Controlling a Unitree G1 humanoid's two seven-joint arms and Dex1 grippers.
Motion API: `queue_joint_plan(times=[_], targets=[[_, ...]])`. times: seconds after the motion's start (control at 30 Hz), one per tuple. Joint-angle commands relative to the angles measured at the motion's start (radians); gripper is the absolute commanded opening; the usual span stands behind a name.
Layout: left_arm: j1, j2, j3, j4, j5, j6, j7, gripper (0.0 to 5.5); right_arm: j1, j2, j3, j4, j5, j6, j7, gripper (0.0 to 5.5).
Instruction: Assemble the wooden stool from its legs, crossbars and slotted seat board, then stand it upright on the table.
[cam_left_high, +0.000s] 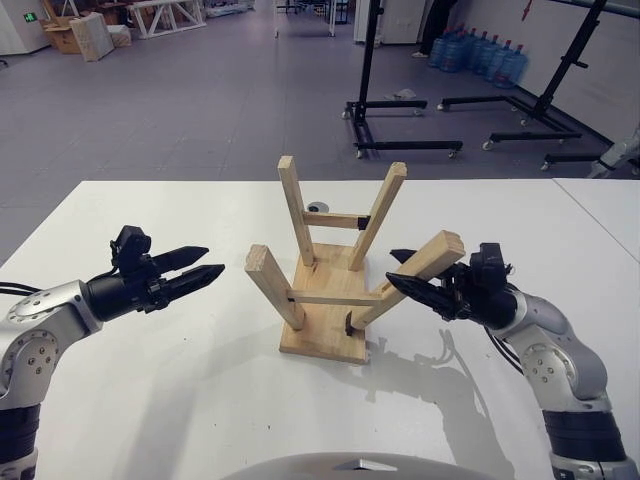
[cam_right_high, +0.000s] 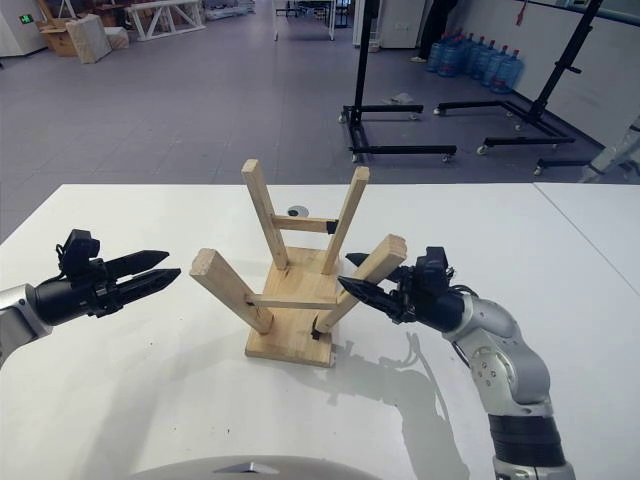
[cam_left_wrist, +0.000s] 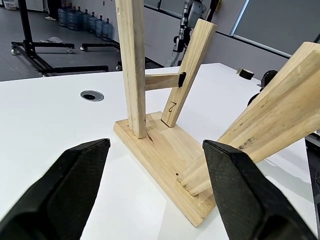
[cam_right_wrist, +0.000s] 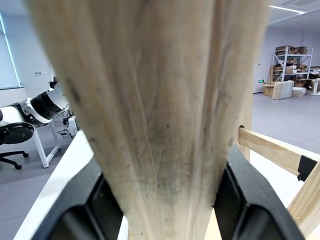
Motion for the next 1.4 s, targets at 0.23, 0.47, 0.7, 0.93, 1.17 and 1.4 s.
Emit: queue_joint_plan(times=[0.23, 0.47, 0.7, 0.93, 1.17, 1.4], targets=[[-0.001, -0.006, -0.017, -0.008, 0.016, -0.01, -0.005, 3.39, 0.005, -0.044, 0.002, 0.03, -0.019, 0.025, -0.003, 2.07], [0.001, -0.005, -0.025, -0.008, 0.021, -0.014, -0.005, 3.39, -0.019, -0.062, -0.018, 0.015, 0.009, 0.048, -0.019, 2.07], [-0.005, -0.007, -0.032, -0.007, 0.026, -0.015, -0.004, 3.39, -0.018, -0.054, -0.053, -0.052, 0.07, 0.065, -0.03, 2.07], [-0.016, -0.005, -0.042, 0.001, 0.026, -0.016, -0.007, 3.39, 0.006, -0.069, -0.07, -0.101, 0.098, 0.066, -0.005, 2.07], [-0.026, 0.004, -0.046, 0.009, 0.026, -0.012, -0.015, 3.39, 0.033, -0.084, -0.057, -0.079, 0.018, 0.009, 0.018, 2.07], [-0.033, 0.008, -0.045, 0.015, 0.035, -0.009, -0.028, 3.39, 0.086, -0.053, -0.032, -0.092, -0.043, -0.074, 0.007, 2.07]])
